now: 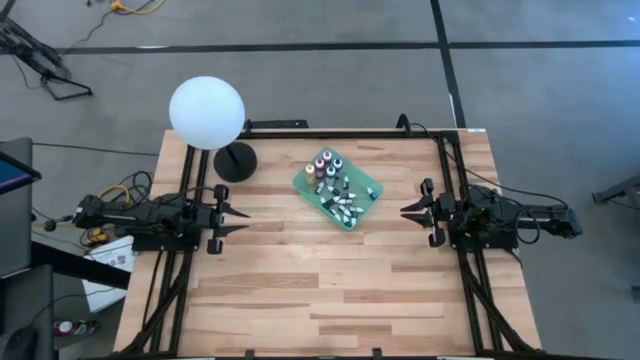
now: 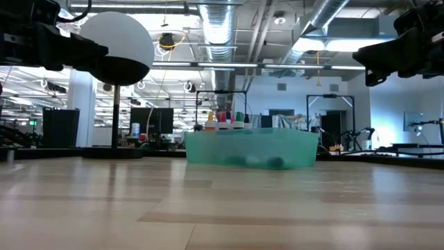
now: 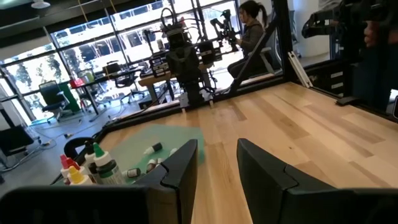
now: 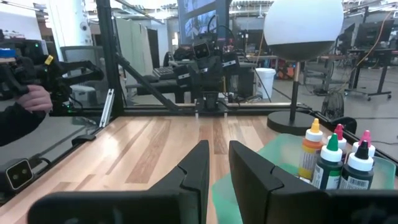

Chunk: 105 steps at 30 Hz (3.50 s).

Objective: Pick & Place food coloring
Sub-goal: Return to Home Position

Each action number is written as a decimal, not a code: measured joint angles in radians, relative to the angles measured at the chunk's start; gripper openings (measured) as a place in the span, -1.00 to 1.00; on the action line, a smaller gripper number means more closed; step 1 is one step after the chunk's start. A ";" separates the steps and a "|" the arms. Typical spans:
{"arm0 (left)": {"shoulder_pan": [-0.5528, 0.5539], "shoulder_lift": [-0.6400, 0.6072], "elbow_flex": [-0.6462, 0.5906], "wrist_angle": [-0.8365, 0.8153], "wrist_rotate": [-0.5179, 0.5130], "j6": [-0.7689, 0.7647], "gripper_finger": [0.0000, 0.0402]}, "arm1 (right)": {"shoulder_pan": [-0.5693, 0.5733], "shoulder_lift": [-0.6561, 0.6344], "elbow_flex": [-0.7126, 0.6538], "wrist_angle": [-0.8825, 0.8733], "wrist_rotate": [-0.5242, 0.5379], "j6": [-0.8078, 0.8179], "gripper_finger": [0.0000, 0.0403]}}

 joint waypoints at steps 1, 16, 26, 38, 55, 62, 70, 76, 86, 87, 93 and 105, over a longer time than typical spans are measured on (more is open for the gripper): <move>0.000 0.000 0.000 0.000 -0.002 0.000 -0.47 | 0.000 0.000 0.000 0.000 0.000 0.000 -0.73; 0.000 0.000 0.000 -0.001 -0.001 -0.036 -0.47 | 0.000 0.000 0.000 0.000 0.000 0.000 -0.73; 0.000 0.000 0.000 -0.001 0.000 -0.037 -0.47 | 0.000 0.000 0.000 0.000 0.000 0.000 -0.73; 0.000 0.000 0.000 -0.001 0.000 -0.037 -0.47 | 0.000 0.000 0.000 0.000 0.000 0.000 -0.73; 0.000 0.000 0.000 -0.001 0.001 -0.033 -0.47 | 0.000 0.000 0.000 0.000 0.000 0.000 -0.73; 0.000 0.000 0.000 -0.001 0.001 -0.040 -0.47 | 0.000 0.000 0.000 0.000 0.000 0.000 -0.73; 0.000 0.000 0.000 -0.002 0.001 -0.035 -0.47 | 0.000 0.000 0.000 0.000 0.000 0.000 -0.73; 0.000 0.000 0.000 -0.002 0.001 -0.041 -0.47 | 0.000 0.000 0.000 0.000 0.000 0.000 -0.73; 0.000 0.000 0.000 -0.002 0.001 -0.034 -0.47 | 0.000 0.000 0.000 0.000 0.000 0.000 -0.73; 0.000 0.000 0.000 -0.002 0.001 -0.034 -0.47 | 0.000 0.000 0.000 0.000 0.000 0.000 -0.73; 0.000 0.000 0.000 -0.001 0.001 -0.034 -0.47 | 0.000 0.000 0.000 0.000 0.000 0.000 -0.73; 0.000 0.000 0.000 -0.002 0.001 -0.043 -0.47 | 0.000 0.000 0.000 0.000 0.000 0.000 -0.73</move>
